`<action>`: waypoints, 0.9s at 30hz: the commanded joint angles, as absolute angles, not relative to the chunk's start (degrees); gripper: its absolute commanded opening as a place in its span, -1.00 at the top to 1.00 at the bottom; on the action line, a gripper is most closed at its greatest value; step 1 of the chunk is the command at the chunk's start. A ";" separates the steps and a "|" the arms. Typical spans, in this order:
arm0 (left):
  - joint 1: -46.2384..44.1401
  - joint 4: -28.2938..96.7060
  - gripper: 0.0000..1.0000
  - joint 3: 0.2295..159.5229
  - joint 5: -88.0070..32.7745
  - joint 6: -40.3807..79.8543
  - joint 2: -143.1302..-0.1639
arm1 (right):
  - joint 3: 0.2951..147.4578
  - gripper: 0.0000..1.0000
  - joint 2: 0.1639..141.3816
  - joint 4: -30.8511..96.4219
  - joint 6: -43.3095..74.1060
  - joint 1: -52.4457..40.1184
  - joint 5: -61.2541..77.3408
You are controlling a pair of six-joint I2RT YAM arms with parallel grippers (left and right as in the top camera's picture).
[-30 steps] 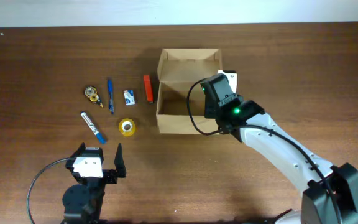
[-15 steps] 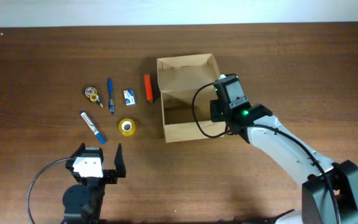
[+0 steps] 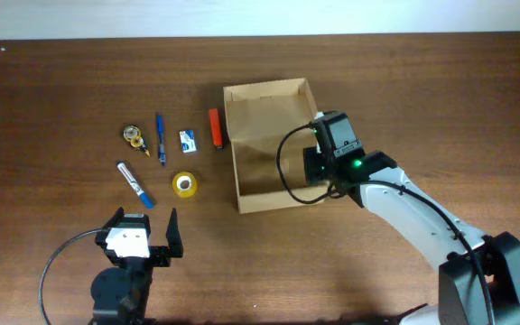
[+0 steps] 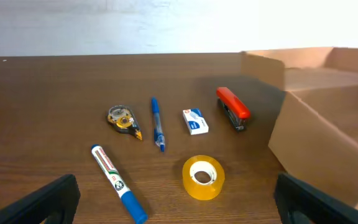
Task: Pack container
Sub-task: 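Push the box wall with the right gripper to shift the box left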
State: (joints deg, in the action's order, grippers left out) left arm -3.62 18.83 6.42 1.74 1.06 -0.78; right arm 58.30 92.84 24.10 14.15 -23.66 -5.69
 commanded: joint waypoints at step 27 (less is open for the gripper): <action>-3.57 18.63 -0.99 6.26 1.08 0.36 -0.30 | 57.91 0.73 92.31 29.89 28.64 -23.59 -4.49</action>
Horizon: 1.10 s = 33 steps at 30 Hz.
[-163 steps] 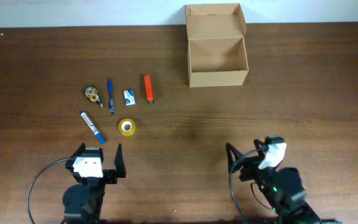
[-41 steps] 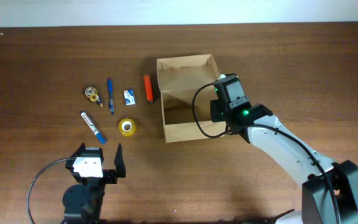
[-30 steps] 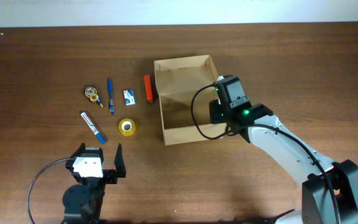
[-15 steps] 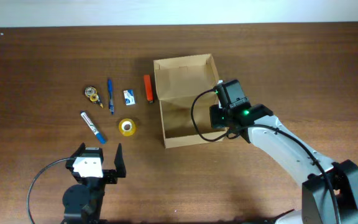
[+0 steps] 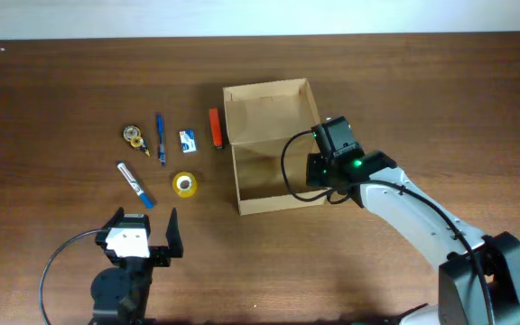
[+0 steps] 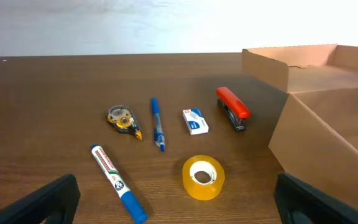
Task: Pack container
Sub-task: 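Push the box wall with the right gripper to shift the box left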
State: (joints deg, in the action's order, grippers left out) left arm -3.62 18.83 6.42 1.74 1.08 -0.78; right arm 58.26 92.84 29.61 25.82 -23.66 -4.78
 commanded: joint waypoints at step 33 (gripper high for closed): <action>-3.57 18.63 -0.99 6.26 1.08 0.36 -0.30 | 60.66 0.84 92.29 32.25 26.28 -23.64 -5.17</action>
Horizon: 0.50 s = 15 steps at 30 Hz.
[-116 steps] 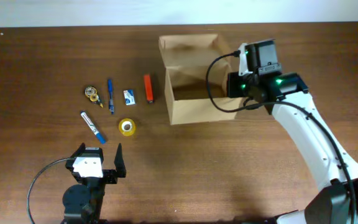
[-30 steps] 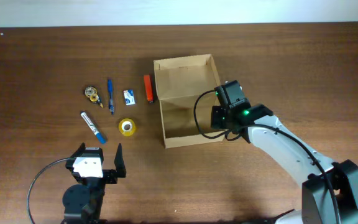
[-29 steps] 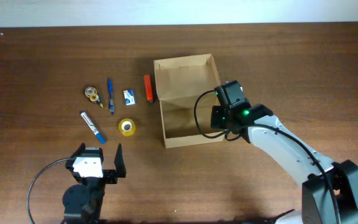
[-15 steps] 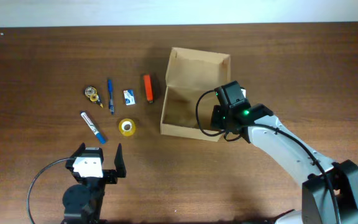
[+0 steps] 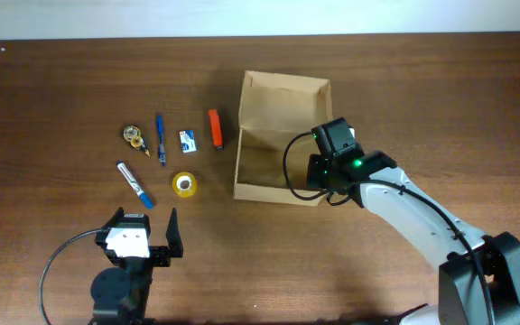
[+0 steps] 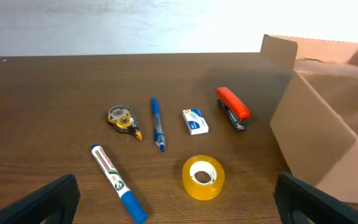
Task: Pack container
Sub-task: 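Push the box wall with the right gripper to shift the box left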
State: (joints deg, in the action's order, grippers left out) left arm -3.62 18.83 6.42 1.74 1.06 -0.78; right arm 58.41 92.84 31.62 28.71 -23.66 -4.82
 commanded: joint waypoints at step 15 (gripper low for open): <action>-3.57 18.63 -0.99 6.26 1.08 0.36 -0.30 | 61.82 0.28 92.29 33.52 23.77 -23.64 -5.15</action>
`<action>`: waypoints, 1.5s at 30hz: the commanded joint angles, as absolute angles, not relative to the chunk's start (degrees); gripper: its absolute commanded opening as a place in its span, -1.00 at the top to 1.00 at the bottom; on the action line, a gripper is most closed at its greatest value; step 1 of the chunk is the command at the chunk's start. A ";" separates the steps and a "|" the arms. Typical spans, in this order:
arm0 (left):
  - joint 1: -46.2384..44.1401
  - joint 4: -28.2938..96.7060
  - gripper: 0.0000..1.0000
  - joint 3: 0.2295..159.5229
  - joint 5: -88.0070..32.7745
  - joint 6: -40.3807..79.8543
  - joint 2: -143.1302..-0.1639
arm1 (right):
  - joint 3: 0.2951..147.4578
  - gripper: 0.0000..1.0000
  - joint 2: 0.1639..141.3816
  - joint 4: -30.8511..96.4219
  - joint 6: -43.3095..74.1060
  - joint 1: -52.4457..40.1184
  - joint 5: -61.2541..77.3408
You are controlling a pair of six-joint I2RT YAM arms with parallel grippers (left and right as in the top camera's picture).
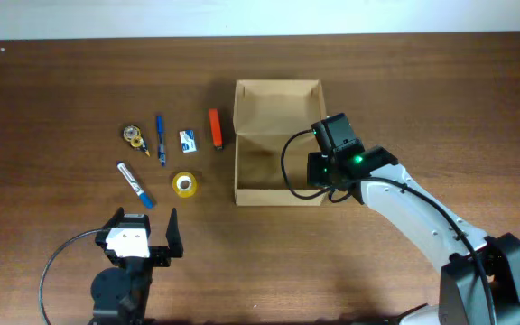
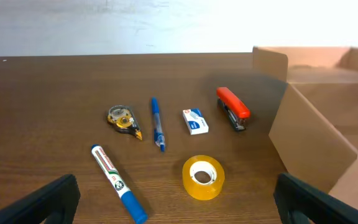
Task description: Pack container
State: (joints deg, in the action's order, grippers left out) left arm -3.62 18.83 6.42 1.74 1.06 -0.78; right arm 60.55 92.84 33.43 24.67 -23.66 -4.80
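Note:
An open cardboard box (image 1: 278, 85) stands square to the table edges, its left wall also in the left wrist view (image 2: 309, 137). My right gripper (image 1: 320, 168) sits on the box's right wall, shut on it; its housing hides the fingers. Left of the box lie a red stapler (image 1: 214, 128), a small blue-and-white staple box (image 1: 188, 140), a blue pen (image 1: 161, 138), a correction tape roller (image 1: 133, 135), a blue-capped marker (image 1: 135, 184) and a yellow tape roll (image 1: 185, 184). My left gripper (image 1: 143, 227) is open at the front left, holding nothing.
The dark wooden table (image 1: 52, 90) ends at a white wall along the back. The right arm (image 1: 422, 226) stretches from the front right corner to the box. A black cable (image 1: 57, 262) loops beside the left arm's base.
The box was skewed with its far end leaning right; now it stands straight and a little further left. The right gripper stays on its right wall. The left arm and small items are unchanged.
At first the box stood skewed with its far end leaning left, close to the stapler, the right gripper at its right wall. Later it leaned the other way, away from the stapler. Now it is square. The left gripper stayed open in place throughout.

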 commanded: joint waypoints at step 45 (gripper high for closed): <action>-3.57 18.63 -0.99 6.26 1.08 0.36 -0.30 | 60.31 -0.63 35.09 77.38 0.67 -23.59 12.36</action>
State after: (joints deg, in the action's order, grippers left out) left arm -3.62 18.83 6.42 1.74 1.08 -0.80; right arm 61.95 38.06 77.56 1.21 -23.66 9.39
